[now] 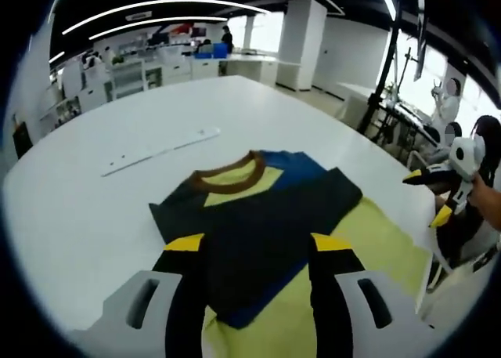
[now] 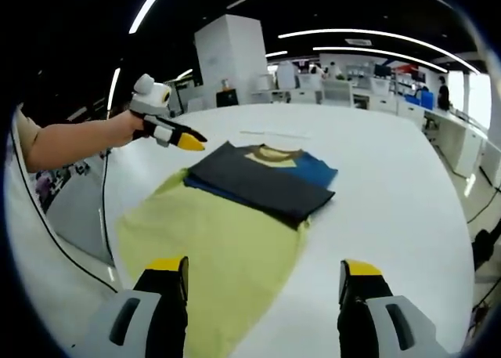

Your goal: Fold the garment on the visible template until the final outline fits inside the template.

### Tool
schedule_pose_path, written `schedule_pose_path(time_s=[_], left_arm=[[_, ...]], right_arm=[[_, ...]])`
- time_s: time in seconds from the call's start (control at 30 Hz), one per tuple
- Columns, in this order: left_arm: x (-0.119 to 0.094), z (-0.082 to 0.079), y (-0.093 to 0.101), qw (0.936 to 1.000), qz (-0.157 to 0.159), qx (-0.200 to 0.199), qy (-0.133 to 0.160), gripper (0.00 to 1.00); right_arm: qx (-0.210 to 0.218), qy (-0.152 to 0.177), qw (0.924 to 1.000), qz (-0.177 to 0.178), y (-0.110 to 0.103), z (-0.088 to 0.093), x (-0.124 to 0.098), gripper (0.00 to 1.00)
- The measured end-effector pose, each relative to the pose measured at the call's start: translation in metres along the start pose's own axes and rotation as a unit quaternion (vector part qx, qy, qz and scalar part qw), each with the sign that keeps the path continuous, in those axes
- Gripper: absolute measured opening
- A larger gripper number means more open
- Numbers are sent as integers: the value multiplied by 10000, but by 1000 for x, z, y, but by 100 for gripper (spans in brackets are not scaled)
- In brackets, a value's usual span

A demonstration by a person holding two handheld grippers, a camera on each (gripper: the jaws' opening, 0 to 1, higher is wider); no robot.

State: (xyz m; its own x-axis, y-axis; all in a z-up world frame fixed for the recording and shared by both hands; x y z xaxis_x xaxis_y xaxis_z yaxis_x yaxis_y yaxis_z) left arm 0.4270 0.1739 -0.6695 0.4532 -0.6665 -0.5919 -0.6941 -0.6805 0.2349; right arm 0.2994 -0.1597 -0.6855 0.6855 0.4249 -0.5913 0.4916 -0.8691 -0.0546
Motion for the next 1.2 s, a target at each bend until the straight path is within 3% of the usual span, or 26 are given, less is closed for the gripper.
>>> schedule_pose_path(time_s=[0.37,0.57,1.0,1.2], left_arm=[[-13,22,-12,9999,-106,-51,-61,42],[-18,31,-18,9998,-172,-62,-107,40],[-24,50,-28,9992,-239,-116,-284,34],[-25,56,-29,9989,-266,-33,-382,26]], right_arm=[[-68,33,10000,52,6,-5,12,68],[-206,34,9998,37,8,-7,19,58],[-321,-8,9995,70,13,-13,37,53],[-313,-1,9995,80,16,-18,45,51]])
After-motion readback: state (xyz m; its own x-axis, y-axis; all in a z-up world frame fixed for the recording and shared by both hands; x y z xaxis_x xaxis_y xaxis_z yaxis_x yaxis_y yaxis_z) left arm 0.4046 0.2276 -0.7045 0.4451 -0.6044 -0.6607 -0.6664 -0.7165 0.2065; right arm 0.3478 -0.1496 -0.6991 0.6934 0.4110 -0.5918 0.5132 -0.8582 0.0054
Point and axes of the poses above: the point that each gripper's makers call its tool centre point, and the gripper's own axes: x roughly forward along the fingers, y roughly to its right, z roughly out of its underside, the point moved 8 cm from there along -x, roughly backward along the fingers, and after that the axes turned 10 degrees about z, right-handed, at the moved point
